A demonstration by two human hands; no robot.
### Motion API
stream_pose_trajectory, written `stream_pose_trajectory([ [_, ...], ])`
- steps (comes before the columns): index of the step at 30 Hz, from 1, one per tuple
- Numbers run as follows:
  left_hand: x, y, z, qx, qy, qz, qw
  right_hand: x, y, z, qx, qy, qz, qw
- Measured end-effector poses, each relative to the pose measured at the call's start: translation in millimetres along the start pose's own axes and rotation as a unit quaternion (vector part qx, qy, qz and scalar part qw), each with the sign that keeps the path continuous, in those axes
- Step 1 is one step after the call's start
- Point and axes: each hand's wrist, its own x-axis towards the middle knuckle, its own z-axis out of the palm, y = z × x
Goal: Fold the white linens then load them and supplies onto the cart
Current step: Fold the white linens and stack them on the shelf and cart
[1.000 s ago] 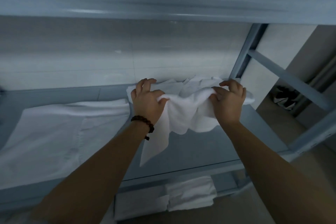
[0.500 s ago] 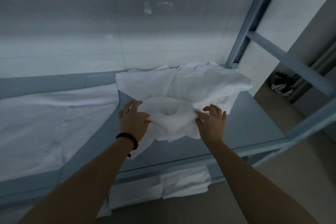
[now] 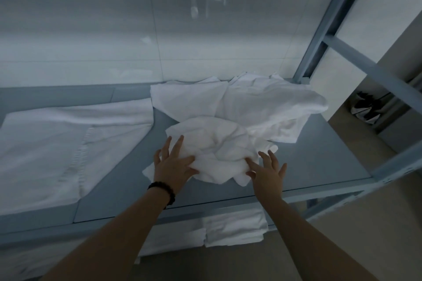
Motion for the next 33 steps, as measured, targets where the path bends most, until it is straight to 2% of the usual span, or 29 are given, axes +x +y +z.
stream_pose_trajectory([
  [8, -20, -13, -48, -0.033, 0.019, -0.078, 0.996, -21, -37, -34, 0.078, 0.060, -0.081, 0.992],
  [14, -46, -43, -82, -0.039, 0.068, -0.124, 0.989, -16, -103, -41, 0.124, 0.048, -0.129, 0.983],
  [24, -107, -166, -135, -0.012, 0.093, -0.182, 0.979, -29, -250, -3, 0.126, 0.017, -0.203, 0.971],
  [28, -131, -232, -147, -0.001, 0.068, -0.186, 0.980, -47, -316, 23, 0.123, 0.022, -0.200, 0.972],
  [33, -152, -314, -164, 0.013, 0.041, -0.197, 0.979, -65, -387, 64, 0.073, -0.030, -0.210, 0.974],
])
